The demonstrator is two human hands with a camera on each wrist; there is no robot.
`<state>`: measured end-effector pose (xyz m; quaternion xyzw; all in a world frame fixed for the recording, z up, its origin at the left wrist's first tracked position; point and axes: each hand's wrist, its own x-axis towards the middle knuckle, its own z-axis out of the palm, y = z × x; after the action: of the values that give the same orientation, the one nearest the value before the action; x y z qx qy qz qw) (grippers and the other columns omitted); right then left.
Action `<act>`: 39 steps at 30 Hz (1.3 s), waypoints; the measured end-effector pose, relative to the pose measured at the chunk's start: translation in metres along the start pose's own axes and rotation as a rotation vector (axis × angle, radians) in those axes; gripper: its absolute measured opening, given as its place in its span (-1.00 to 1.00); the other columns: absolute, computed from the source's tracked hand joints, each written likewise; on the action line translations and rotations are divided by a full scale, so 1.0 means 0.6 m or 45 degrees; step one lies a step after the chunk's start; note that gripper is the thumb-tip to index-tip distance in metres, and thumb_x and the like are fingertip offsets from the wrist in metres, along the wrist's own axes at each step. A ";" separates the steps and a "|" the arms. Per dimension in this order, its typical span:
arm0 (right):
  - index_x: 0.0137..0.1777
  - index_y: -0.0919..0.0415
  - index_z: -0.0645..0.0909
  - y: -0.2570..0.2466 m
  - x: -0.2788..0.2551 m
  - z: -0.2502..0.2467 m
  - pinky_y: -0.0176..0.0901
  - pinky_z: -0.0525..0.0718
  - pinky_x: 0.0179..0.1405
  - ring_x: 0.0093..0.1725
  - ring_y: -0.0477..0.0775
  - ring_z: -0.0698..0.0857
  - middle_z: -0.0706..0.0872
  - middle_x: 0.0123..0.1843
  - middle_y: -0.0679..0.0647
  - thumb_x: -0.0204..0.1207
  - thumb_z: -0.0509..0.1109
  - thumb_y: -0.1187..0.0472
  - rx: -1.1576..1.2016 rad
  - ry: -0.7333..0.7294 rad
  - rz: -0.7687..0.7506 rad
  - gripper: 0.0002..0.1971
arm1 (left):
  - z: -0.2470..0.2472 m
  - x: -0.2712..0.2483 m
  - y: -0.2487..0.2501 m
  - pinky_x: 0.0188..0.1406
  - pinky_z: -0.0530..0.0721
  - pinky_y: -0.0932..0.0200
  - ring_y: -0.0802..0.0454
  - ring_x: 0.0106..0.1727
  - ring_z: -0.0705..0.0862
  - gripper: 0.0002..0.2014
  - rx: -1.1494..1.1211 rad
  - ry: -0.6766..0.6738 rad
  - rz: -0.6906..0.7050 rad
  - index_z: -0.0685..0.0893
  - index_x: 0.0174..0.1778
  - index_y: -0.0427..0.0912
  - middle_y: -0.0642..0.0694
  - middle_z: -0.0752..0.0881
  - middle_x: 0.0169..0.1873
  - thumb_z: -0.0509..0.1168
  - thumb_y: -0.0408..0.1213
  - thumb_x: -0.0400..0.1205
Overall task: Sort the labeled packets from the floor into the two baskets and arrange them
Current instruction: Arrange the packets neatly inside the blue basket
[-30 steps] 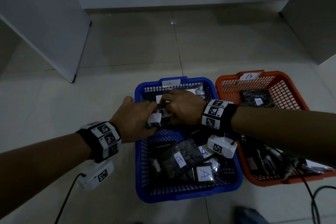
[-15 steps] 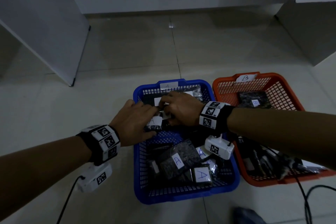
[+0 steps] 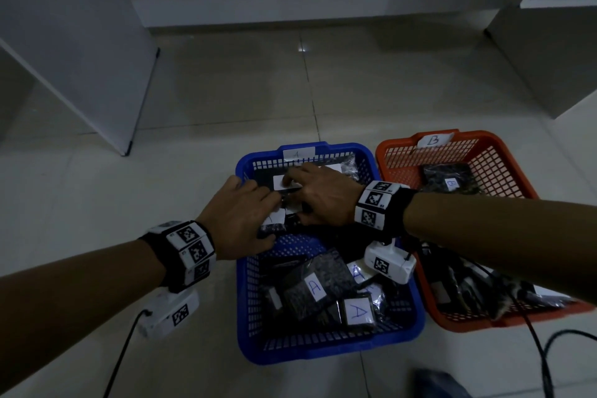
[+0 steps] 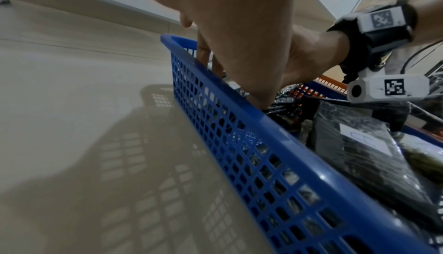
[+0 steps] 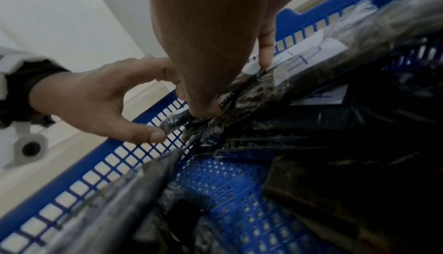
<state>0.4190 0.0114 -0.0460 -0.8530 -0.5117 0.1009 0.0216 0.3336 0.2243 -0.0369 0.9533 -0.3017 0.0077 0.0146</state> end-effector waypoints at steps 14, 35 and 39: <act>0.05 0.20 0.80 0.005 -0.006 0.000 0.26 0.69 0.09 0.30 0.30 0.58 0.64 0.34 0.15 0.55 0.48 -0.07 0.042 0.069 -0.083 -0.68 | -0.005 0.010 -0.003 -0.14 0.34 0.00 0.00 -0.30 0.54 -0.64 -0.023 -0.058 -0.149 0.45 -0.02 0.02 0.13 0.57 -0.31 0.27 0.15 0.42; 0.26 0.11 0.72 -0.011 -0.017 -0.010 0.30 0.55 0.23 0.33 0.21 0.54 0.59 0.33 0.08 0.59 0.37 -0.14 -0.126 0.003 0.047 -0.60 | 0.009 0.010 -0.001 -0.06 0.56 0.01 -0.08 -0.07 0.68 -0.60 -0.196 -0.181 -0.115 0.67 0.12 -0.13 -0.05 0.65 0.00 0.58 -0.09 0.44; 0.23 0.18 0.71 -0.017 -0.014 -0.007 0.29 0.55 0.18 0.28 0.25 0.55 0.60 0.30 0.13 0.60 0.36 -0.11 -0.150 0.035 0.050 -0.59 | 0.010 0.010 0.001 -0.13 0.59 0.00 -0.12 -0.12 0.69 -0.61 -0.211 -0.169 -0.112 0.68 0.10 -0.18 -0.09 0.66 -0.02 0.58 -0.10 0.46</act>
<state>0.4073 0.0092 -0.0393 -0.8639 -0.4995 0.0593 -0.0238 0.3383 0.2203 -0.0425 0.9595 -0.2596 -0.0810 0.0739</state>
